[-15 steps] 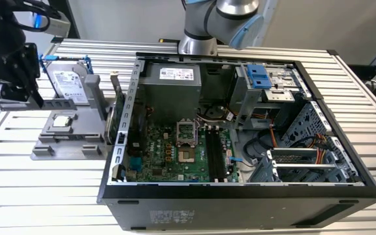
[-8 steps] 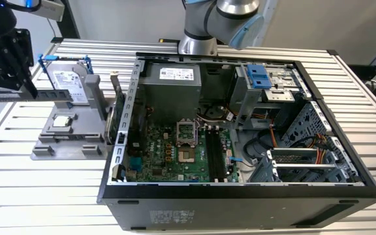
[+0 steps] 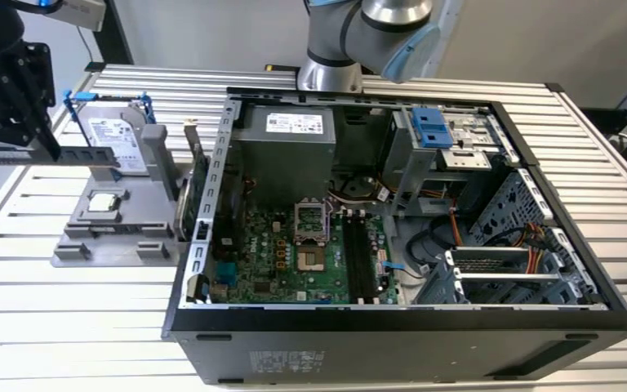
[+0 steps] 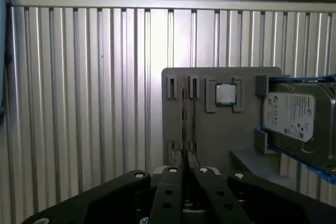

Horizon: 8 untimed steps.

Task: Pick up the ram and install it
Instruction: 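Pick up the ram and move it above insertion slot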

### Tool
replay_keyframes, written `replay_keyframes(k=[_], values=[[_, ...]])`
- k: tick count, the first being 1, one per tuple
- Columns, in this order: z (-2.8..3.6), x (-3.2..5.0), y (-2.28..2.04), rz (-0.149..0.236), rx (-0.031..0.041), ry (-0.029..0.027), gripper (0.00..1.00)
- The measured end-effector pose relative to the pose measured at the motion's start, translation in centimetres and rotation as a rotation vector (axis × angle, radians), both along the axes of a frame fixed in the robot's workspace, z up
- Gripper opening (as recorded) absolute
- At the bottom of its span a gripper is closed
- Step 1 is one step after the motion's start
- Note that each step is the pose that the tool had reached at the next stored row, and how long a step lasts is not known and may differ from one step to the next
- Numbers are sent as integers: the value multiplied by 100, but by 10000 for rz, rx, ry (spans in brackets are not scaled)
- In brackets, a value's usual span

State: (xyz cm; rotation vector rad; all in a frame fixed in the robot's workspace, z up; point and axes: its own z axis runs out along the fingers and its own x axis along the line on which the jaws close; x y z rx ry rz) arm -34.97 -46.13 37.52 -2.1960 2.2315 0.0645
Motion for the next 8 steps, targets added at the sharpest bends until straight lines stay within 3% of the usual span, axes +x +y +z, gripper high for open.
replay_keyframes(k=[8], values=[[2, 0, 0, -184, 9, 0, 0]])
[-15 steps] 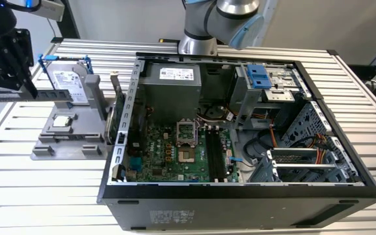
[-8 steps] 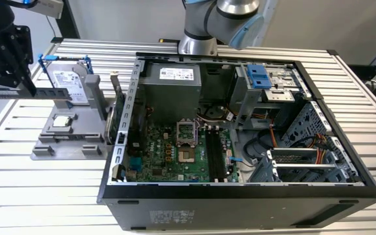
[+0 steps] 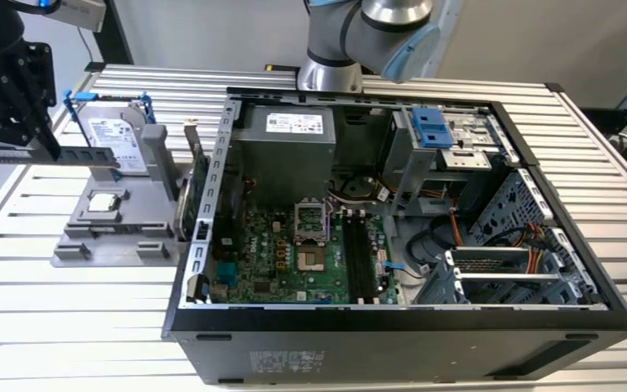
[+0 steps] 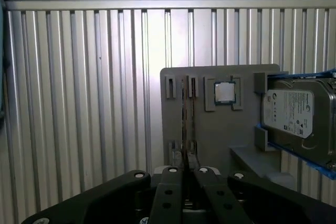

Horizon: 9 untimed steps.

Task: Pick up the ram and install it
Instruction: 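Pick up the ram and move it above insertion slot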

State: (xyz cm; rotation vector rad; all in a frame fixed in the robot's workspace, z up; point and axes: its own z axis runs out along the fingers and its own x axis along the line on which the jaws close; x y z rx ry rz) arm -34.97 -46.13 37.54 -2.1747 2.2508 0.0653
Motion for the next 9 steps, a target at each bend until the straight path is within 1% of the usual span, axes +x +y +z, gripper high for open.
replay_keyframes(k=[9], values=[[0, 5, 0, -6, 0, 1, 0]])
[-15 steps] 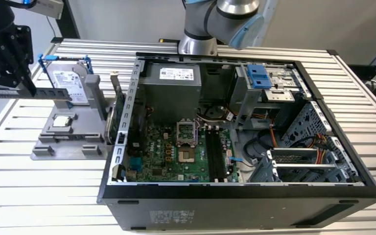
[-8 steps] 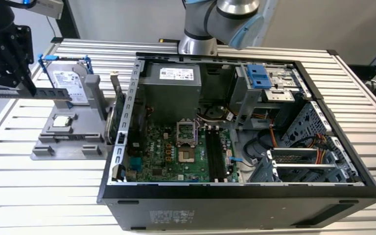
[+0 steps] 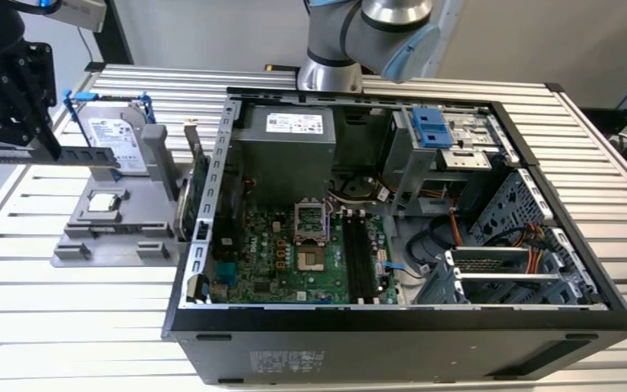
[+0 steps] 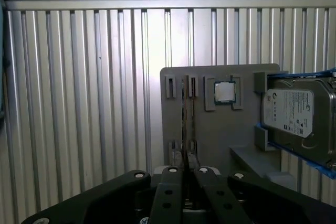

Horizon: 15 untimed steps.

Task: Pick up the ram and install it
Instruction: 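Pick up the ram and move it above insertion slot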

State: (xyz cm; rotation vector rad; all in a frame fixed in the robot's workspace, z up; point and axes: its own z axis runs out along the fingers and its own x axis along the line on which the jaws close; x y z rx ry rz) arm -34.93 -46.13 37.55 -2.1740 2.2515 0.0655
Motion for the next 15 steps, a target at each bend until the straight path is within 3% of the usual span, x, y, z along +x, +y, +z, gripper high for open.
replay_keyframes(k=[6, 15], values=[[0, 27, 0, 1, 1, 1, 0], [0, 300, 0, 16, 1, 43, 0]])
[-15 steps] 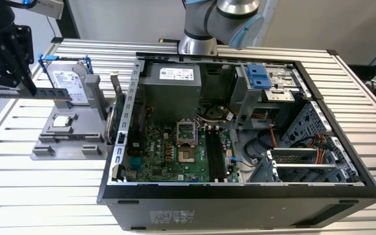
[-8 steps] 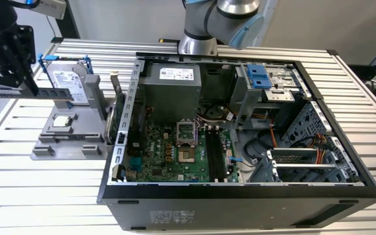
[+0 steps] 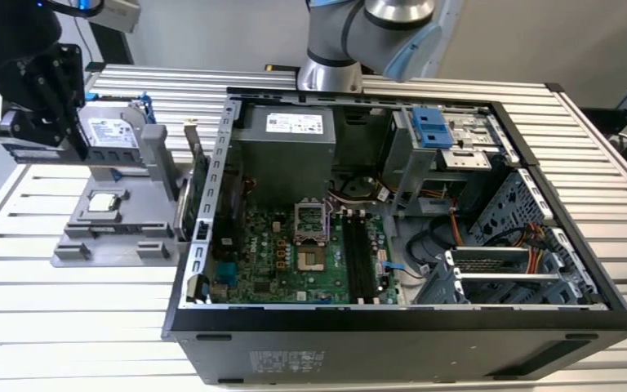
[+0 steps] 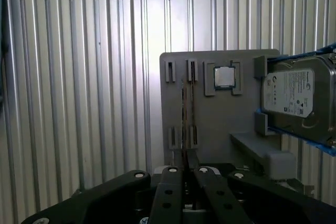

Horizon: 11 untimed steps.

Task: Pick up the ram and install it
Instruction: 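Pick up the ram and move it above insertion slot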

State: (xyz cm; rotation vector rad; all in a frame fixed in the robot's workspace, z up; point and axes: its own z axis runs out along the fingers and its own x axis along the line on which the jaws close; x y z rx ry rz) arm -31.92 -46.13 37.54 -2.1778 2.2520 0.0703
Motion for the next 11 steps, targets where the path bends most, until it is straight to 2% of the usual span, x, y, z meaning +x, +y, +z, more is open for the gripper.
replay_keyframes(k=[6, 11], values=[[1, 193, -4, 17, 1, 70, 0], [4, 365, -9, 17, 1, 200, 0]])
